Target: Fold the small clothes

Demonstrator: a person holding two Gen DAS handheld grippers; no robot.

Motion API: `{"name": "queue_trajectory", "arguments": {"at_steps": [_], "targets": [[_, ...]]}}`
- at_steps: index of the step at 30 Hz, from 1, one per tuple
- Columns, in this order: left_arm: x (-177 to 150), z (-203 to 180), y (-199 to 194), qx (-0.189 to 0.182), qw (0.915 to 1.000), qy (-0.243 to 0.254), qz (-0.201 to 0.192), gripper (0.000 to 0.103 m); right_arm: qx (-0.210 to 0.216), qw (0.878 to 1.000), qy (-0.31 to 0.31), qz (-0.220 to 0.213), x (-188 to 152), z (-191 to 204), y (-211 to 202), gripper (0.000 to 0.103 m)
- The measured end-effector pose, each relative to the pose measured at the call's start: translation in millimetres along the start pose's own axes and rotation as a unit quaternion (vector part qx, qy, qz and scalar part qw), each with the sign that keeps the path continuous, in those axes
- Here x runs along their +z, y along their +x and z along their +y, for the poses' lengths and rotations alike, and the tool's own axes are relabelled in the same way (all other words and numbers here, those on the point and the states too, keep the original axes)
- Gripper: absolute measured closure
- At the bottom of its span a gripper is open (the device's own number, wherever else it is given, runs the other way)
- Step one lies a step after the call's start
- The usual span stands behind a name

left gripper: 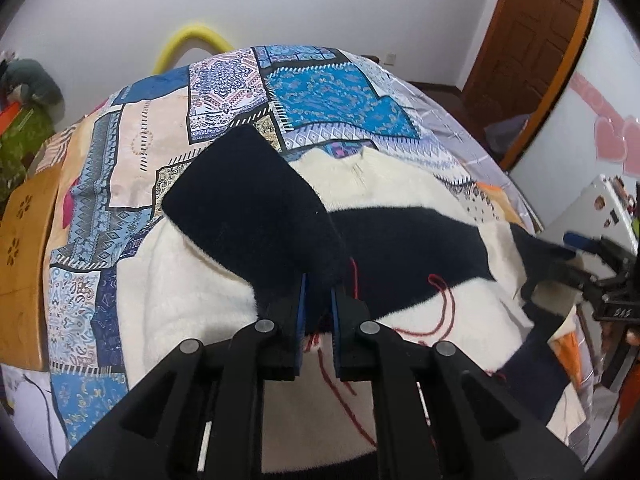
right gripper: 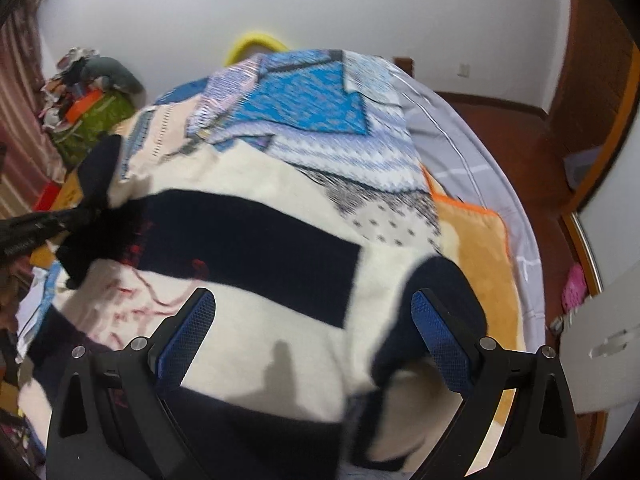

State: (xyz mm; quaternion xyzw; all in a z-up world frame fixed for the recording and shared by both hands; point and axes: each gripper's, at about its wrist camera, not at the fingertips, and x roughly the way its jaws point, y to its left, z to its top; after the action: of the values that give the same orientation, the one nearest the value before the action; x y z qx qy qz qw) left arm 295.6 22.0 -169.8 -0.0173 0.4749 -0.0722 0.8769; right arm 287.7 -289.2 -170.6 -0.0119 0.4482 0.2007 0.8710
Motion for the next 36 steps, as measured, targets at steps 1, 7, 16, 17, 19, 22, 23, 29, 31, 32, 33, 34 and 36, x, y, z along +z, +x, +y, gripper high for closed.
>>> {"name": "queue_trajectory", "arguments": {"at_steps": [1, 7, 16, 17, 19, 22, 23, 29, 31, 32, 33, 34, 36], "targets": [[-0.8, -0.5, -1.6, -0.002, 1.0, 0.002, 0.002, 0.09, 0.003, 1.0, -0.004, -0.003, 1.2, 4.2, -1.8, 0.006], [-2.2, 6.0, -23.5, -0.017, 0.9996, -0.008, -0.019, 0.054, 0.028, 0.999, -0.032, -0.018, 15.5, 40.1, -3.8, 0.006], [-8.4, 36.5, -60.5, 0.058, 0.9956, 0.006, -0.073, 0.036, 0.067, 0.996, -0.054, -0.011, 33.8, 84.3, 19.5, 0.006], [-9.5, 42.7, -60.4, 0.067, 0.9952, 0.006, -0.072, 0.036, 0.074, 0.996, -0.053, -0.007, 35.5, 89.4, 23.2, 0.006], [-13.1, 56.9, -57.6, 0.081, 0.9945, -0.002, -0.066, 0.036, 0.088, 0.995, -0.05, 0.001, 39.3, 98.9, 31.3, 0.006], [-21.1, 79.9, -52.0, 0.089, 0.9943, -0.022, -0.055, 0.034, 0.103, 0.993, -0.053, 0.013, 41.9, 114.7, 43.5, 0.006], [-24.6, 88.6, -48.6, 0.092, 0.9941, -0.03, -0.049, 0.034, 0.106, 0.993, -0.055, 0.016, 42.5, 119.4, 47.2, 0.006], [-44.0, 126.4, -20.5, 0.119, 0.9915, -0.049, -0.013, 0.034, 0.113, 0.99, -0.063, 0.046, 46.3, 142.2, 79.4, 0.012], [-51.1, 136.5, -8.8, 0.119, 0.9913, -0.058, 0.003, 0.034, 0.114, 0.99, -0.058, 0.059, 48.0, 145.4, 91.3, 0.016], [-53.5, 139.3, -4.7, 0.117, 0.9912, -0.061, 0.008, 0.034, 0.114, 0.99, -0.055, 0.064, 48.5, 147.1, 97.4, 0.021], [-56.4, 143.1, 1.2, 0.115, 0.9912, -0.065, 0.015, 0.034, 0.113, 0.99, -0.051, 0.071, 48.9, 148.4, 103.7, 0.026], [-59.3, 145.8, 7.0, 0.112, 0.9911, -0.068, 0.022, 0.034, 0.116, 0.989, -0.047, 0.077, 49.2, 149.2, 108.5, 0.029], [-63.4, 148.1, 15.8, 0.109, 0.9911, -0.069, 0.033, 0.034, 0.129, 0.987, -0.036, 0.088, 49.2, 152.2, 115.9, 0.039]]}}
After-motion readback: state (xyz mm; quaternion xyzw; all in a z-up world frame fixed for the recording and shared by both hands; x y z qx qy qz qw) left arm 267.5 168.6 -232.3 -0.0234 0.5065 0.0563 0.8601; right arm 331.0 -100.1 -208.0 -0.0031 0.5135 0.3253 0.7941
